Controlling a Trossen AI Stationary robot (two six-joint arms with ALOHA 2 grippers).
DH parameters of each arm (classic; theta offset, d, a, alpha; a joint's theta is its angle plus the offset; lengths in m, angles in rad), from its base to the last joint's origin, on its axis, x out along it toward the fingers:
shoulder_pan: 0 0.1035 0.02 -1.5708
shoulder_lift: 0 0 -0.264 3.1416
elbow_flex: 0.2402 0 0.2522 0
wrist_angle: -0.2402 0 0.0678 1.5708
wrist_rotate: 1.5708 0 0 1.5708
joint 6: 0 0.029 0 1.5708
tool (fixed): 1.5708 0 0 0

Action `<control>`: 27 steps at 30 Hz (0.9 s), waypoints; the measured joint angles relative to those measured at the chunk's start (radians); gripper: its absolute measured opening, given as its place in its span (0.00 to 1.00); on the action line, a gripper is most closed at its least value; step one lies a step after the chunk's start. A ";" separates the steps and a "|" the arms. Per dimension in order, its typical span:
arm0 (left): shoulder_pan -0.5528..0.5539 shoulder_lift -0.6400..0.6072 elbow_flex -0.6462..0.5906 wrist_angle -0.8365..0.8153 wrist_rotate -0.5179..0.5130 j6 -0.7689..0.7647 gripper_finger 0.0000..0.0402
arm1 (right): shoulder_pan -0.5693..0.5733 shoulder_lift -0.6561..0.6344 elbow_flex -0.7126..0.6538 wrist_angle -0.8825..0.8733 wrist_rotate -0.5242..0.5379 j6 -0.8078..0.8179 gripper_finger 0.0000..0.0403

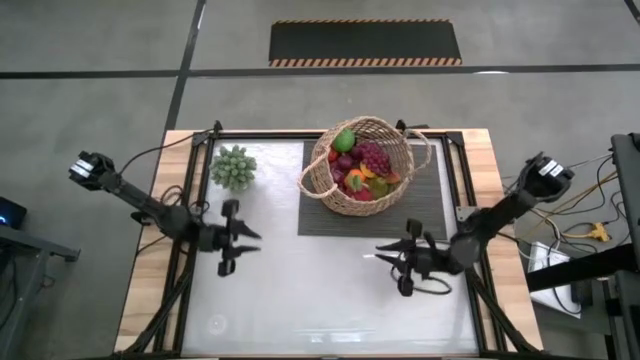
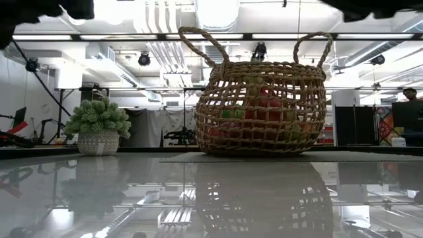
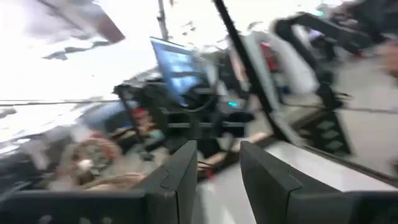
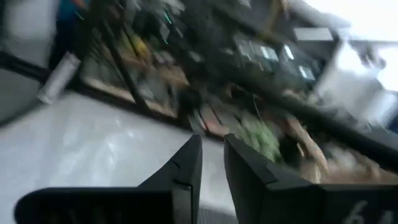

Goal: Build produce basket
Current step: Return to Home Position

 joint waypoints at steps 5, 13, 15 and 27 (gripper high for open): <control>0.113 -0.078 -0.055 0.034 0.002 -0.060 0.26 | -0.121 -0.008 -0.102 0.181 -0.188 -0.078 0.10; 0.238 -0.146 -0.147 0.022 0.006 -0.163 0.26 | -0.282 -0.160 -0.207 0.181 -0.358 -0.057 0.06; 0.263 -0.157 -0.166 0.015 0.005 -0.199 0.26 | -0.319 -0.211 -0.232 0.172 -0.366 -0.059 0.05; 0.292 -0.165 -0.170 0.011 0.015 -0.263 0.26 | -0.354 -0.547 -0.355 0.091 -0.348 -0.147 0.05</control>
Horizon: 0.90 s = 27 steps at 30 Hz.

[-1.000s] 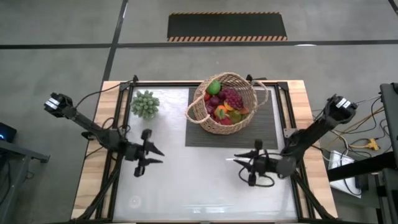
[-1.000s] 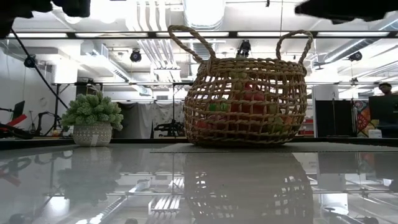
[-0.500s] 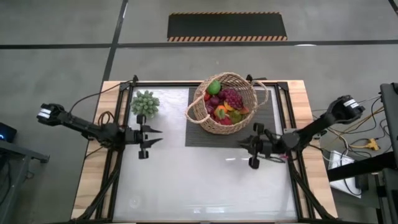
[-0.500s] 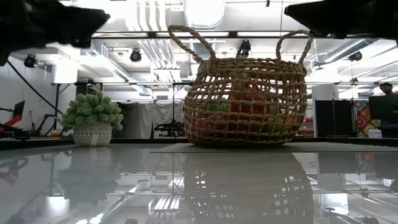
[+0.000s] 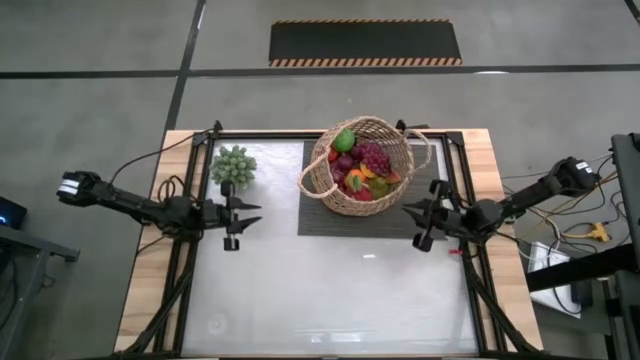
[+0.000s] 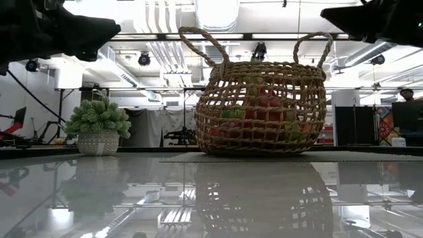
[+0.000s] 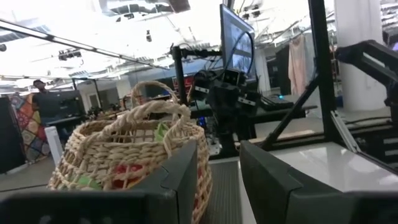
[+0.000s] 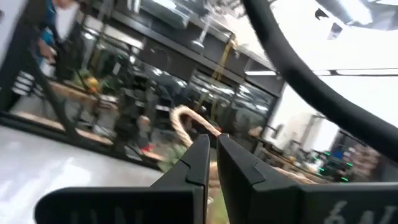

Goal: Build produce basket
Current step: Return to Home Position

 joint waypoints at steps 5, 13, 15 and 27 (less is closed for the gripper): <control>0.000 0.002 0.000 -0.004 -0.003 0.000 0.26 | 0.000 -0.114 0.025 -0.179 0.088 -0.057 0.05; 0.000 0.001 -0.002 -0.004 -0.024 0.000 0.26 | 0.000 -0.309 0.120 -0.552 0.109 -0.063 0.05; 0.000 0.002 -0.002 -0.005 -0.038 0.000 0.26 | 0.000 -0.354 0.140 -0.634 0.112 -0.048 0.05; 0.000 0.057 -0.003 -0.006 -0.132 -0.001 0.26 | 0.000 -0.569 0.040 -0.755 0.014 -0.088 0.05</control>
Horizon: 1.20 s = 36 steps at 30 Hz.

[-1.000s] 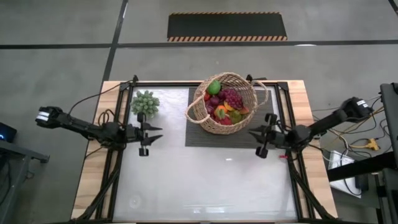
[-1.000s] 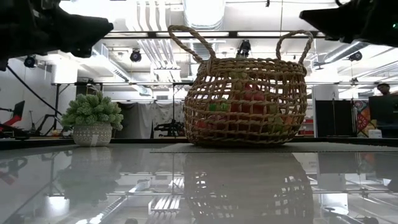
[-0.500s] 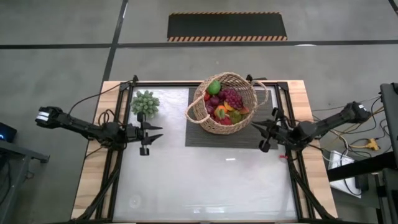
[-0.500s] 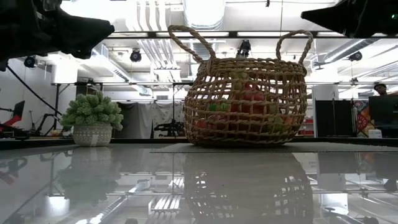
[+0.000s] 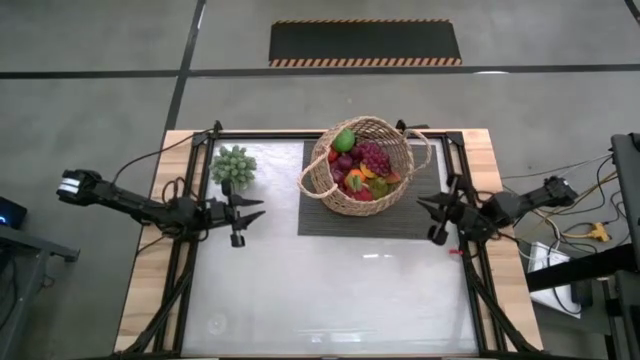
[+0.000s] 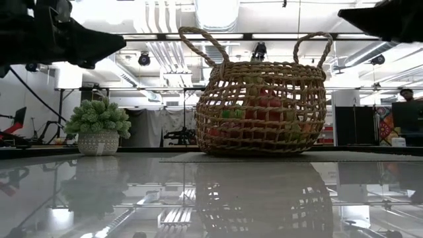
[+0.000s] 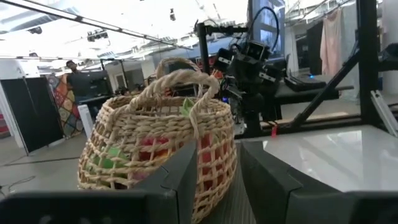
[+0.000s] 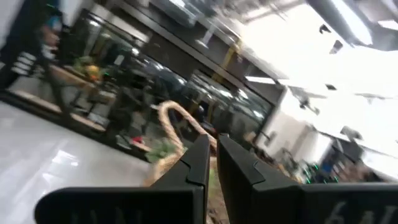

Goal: Build produce basket
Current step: Return to Home Position

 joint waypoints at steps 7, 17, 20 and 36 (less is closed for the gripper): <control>0.000 0.031 0.015 0.002 -0.001 0.001 0.26 | 0.000 -0.088 -0.039 0.002 0.003 0.027 0.05; 0.000 0.109 0.017 -0.001 -0.002 0.001 0.26 | 0.000 -0.096 -0.039 0.001 0.176 0.322 0.06; 0.000 0.147 0.018 -0.001 -0.002 0.001 0.26 | 0.000 -0.096 -0.039 -0.001 0.176 0.363 0.06; 0.000 0.397 0.021 -0.004 -0.001 0.001 0.26 | -0.258 -0.124 -0.040 -0.368 -0.334 0.653 0.06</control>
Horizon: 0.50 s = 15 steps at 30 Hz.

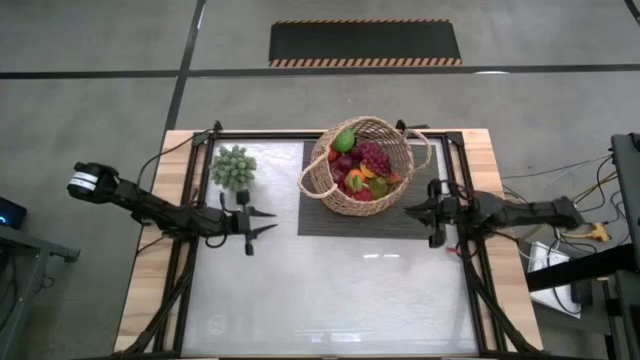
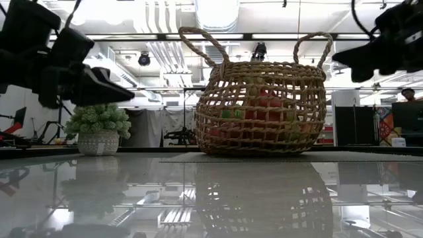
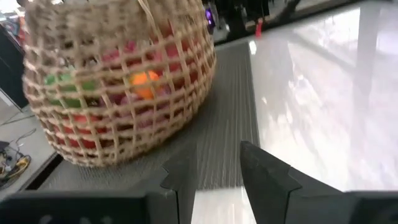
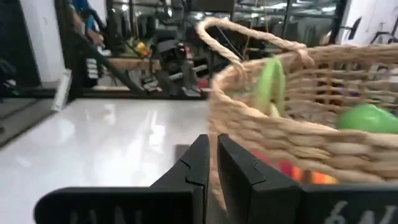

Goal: Build produce basket
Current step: Return to Home Position

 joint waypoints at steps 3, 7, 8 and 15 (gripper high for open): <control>0.000 0.052 0.000 0.001 0.000 0.000 0.26 | -0.152 -0.001 0.000 -0.015 -0.109 -0.037 0.06; 0.000 0.121 0.001 -0.001 0.000 0.000 0.26 | -0.300 0.000 -0.001 -0.017 -0.115 -0.049 0.06; 0.000 0.139 0.001 0.004 0.000 0.000 0.26 | -0.310 0.000 -0.001 -0.018 -0.118 -0.051 0.06; 0.000 0.258 0.001 0.002 0.000 0.000 0.26 | -0.289 -0.001 -0.001 -0.020 -0.120 -0.075 0.06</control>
